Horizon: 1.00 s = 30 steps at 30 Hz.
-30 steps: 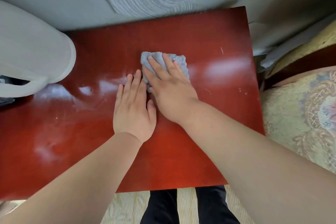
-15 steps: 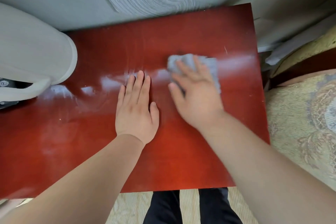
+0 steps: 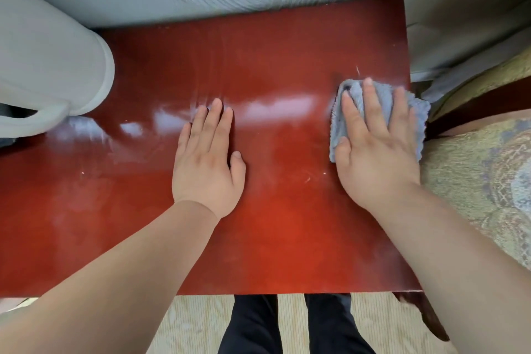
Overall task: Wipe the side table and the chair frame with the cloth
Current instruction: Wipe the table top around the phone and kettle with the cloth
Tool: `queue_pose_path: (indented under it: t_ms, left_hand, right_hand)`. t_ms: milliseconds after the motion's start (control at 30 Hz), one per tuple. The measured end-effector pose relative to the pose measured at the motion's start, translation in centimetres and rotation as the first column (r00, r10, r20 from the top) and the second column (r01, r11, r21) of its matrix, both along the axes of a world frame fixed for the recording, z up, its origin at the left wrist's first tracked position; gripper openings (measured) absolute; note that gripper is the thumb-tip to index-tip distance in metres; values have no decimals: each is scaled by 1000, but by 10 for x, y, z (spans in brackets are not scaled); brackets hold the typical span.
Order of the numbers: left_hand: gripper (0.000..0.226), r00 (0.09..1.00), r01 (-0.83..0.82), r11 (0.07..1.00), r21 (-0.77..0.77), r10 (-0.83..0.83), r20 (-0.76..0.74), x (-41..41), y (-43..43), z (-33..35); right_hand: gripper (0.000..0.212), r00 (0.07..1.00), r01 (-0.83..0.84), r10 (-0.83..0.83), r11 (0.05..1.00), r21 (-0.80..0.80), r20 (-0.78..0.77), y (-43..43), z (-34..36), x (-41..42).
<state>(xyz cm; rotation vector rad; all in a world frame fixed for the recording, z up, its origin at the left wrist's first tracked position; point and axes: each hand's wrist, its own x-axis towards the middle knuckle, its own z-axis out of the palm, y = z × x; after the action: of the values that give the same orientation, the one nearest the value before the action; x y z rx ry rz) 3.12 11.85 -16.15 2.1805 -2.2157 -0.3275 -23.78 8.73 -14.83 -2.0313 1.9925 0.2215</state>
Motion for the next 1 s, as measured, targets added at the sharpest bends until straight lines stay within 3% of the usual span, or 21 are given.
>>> queue_pose_path:
  t_ms: [67, 233, 333, 400, 500, 667, 833, 900, 1000]
  left_hand:
    - [71, 1000, -4, 1000, 1, 4, -1, 0, 0, 0]
    - [70, 1000, 16, 999, -30, -16, -2, 0, 1, 0]
    - [70, 1000, 16, 999, -34, -16, -1, 0, 2, -1]
    - [71, 1000, 14, 999, -34, -13, 5, -1, 2, -1]
    - [72, 1000, 12, 999, -33, -12, -1, 0, 2, -2]
    - [73, 1000, 18, 999, -38, -19, -7, 2, 1, -3]
    - [72, 1000, 23, 999, -49, -24, -20, 3, 1, -5]
    - [72, 1000, 22, 999, -32, -23, -18, 3, 2, -4]
    - [73, 1000, 25, 999, -42, -25, -12, 2, 2, -3]
  right_hand:
    - [72, 999, 23, -22, 1000, -21, 41, -3, -2, 28]
    - [59, 923, -306, 329, 942, -139, 201, 21, -8, 93]
    - [56, 898, -368, 398, 913, -177, 185, 38, -11, 78]
    - [58, 938, -301, 325, 937, -180, 123, 40, -14, 43]
    - [61, 996, -67, 75, 987, -143, 49, 41, -13, -6]
    - [69, 979, 192, -183, 975, -110, 87, 33, -9, 22]
    - [60, 963, -169, 193, 976, -135, 186, 57, -13, 111]
    - [54, 941, -210, 246, 963, -167, 233, 65, -14, 121]
    - [58, 959, -208, 234, 965, -161, 161, 64, -14, 87]
